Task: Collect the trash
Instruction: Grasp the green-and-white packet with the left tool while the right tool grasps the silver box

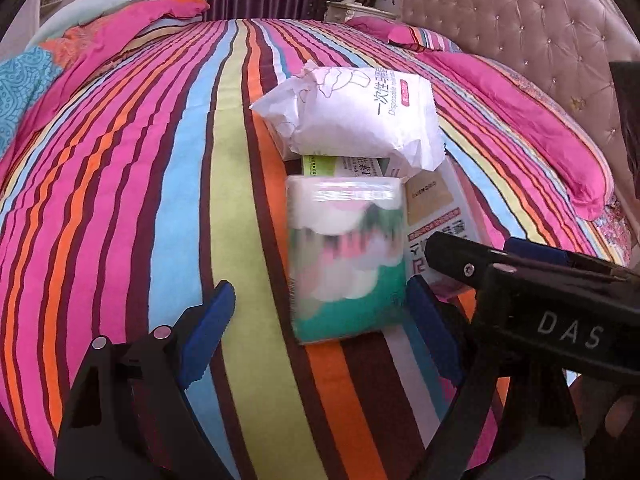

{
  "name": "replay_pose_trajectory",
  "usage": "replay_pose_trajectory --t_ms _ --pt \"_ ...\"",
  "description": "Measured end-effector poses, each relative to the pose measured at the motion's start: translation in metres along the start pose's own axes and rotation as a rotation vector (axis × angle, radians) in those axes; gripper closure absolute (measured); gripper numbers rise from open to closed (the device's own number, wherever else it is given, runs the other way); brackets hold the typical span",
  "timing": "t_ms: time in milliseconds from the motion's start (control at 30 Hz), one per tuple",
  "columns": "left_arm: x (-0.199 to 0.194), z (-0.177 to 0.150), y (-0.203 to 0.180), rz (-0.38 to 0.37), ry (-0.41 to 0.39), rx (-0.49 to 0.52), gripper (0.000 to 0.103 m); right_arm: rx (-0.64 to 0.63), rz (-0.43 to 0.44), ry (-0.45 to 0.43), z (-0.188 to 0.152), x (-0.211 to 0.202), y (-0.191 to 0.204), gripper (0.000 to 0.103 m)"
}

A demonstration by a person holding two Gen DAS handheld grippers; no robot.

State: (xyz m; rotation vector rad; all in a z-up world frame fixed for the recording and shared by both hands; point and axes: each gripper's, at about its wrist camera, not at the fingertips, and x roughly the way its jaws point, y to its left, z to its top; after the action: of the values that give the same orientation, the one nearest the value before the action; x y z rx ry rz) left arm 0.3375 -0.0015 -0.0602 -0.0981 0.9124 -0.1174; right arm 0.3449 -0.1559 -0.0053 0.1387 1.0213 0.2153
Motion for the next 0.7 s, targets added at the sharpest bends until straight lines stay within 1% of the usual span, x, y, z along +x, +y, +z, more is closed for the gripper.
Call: replay_pose_trajectory --t_ms 200,267,300,333,367,400,433,467,500,600,700 --pt "0.008 0.006 0.0 0.02 0.005 -0.009 0.018 0.023 0.056 0.055 0.007 0.013 -0.001 0.022" --pt "0.009 0.008 0.002 0.023 -0.003 -0.017 0.018 0.025 0.056 0.057 0.009 0.014 0.0 0.023" --pt "0.01 0.009 0.002 0.025 -0.003 -0.019 0.019 0.022 0.056 0.055 0.011 0.015 0.0 0.027" --pt "0.011 0.01 0.003 0.022 -0.001 -0.024 0.025 0.024 0.064 0.058 0.012 0.016 0.0 0.03" --pt "0.011 0.01 0.005 0.02 -0.002 -0.028 0.034 0.03 0.078 0.06 0.013 0.017 -0.001 0.035" --pt "0.011 0.011 0.006 0.022 -0.003 -0.031 0.037 0.039 0.102 0.06 0.014 0.017 -0.002 0.044" --pt "0.01 0.011 0.008 0.016 -0.006 -0.037 0.046 0.046 0.127 0.06 0.015 0.016 -0.002 0.049" --pt "0.009 0.011 0.01 0.012 -0.006 -0.041 0.051 0.053 0.156 0.064 0.016 0.015 -0.002 0.061" --pt "0.008 0.012 0.013 0.002 -0.006 -0.052 0.052 0.06 0.182 0.067 0.017 0.014 -0.001 0.07" --pt "0.007 0.012 0.019 -0.02 -0.007 -0.077 0.054 0.036 0.179 0.055 0.015 0.01 0.005 0.07" --pt "0.003 0.011 0.025 -0.033 -0.017 -0.103 0.055 0.041 0.207 0.051 0.009 0.004 0.005 0.07"
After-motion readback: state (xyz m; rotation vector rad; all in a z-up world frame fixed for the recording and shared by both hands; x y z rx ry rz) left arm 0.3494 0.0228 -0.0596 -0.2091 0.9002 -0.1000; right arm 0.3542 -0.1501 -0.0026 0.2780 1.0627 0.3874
